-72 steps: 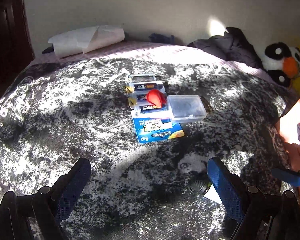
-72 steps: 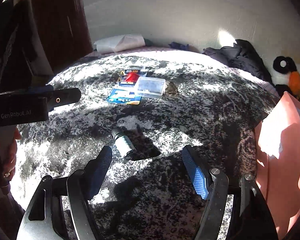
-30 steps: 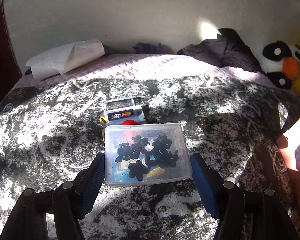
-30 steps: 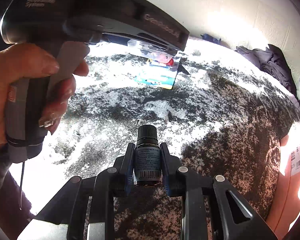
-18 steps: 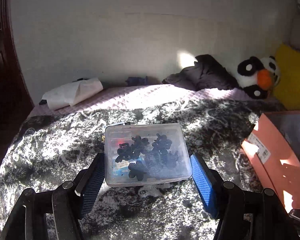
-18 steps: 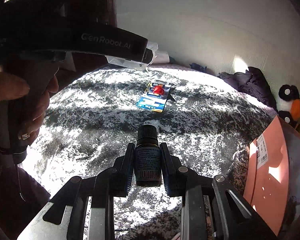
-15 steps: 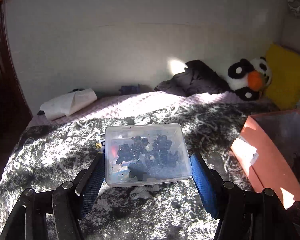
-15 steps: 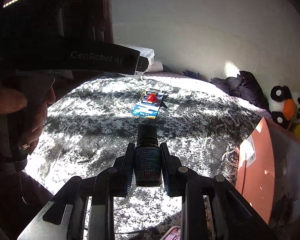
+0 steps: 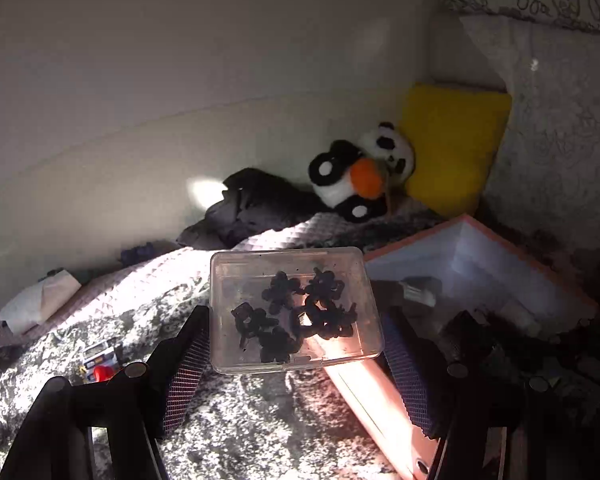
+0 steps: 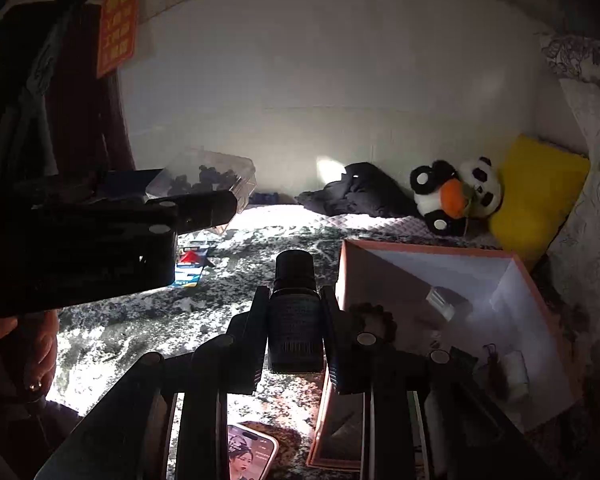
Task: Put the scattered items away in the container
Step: 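Carry the bottle and clear box with both tools over the pink box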
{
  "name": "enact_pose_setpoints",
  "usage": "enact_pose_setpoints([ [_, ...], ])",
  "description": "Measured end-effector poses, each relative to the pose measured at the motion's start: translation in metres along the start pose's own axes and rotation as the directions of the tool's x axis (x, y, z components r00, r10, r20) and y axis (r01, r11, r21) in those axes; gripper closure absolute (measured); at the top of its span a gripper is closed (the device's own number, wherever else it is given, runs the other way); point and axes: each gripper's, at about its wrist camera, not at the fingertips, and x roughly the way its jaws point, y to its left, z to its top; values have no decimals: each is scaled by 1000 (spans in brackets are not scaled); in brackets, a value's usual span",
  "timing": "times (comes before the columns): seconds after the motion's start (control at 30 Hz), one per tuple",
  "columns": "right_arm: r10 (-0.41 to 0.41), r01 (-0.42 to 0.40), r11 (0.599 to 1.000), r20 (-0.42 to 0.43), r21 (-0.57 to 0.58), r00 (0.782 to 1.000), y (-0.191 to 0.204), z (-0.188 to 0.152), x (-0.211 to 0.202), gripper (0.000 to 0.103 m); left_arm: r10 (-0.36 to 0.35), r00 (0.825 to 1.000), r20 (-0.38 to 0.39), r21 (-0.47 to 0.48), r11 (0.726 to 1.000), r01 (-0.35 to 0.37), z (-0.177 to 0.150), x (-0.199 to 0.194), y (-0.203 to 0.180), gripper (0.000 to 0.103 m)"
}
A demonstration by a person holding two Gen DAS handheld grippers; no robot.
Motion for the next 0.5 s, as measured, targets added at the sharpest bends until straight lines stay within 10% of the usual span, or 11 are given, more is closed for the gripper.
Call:
enact_pose_setpoints([
  [0.43,-204,229,944,-125,237,971,-153,-13,6,77,-147,987,-66,55,987,151,17,68,-92,27],
  [0.47,-218,252,937,-162,240,962,-160,-16,13,73,-163,984,-75,41,985,166,20,72,-92,22],
  [0.5,-242,284,926,-186,249,952,-167,-19,17,46,-176,982,-74,28,984,179,23,75,-91,13],
])
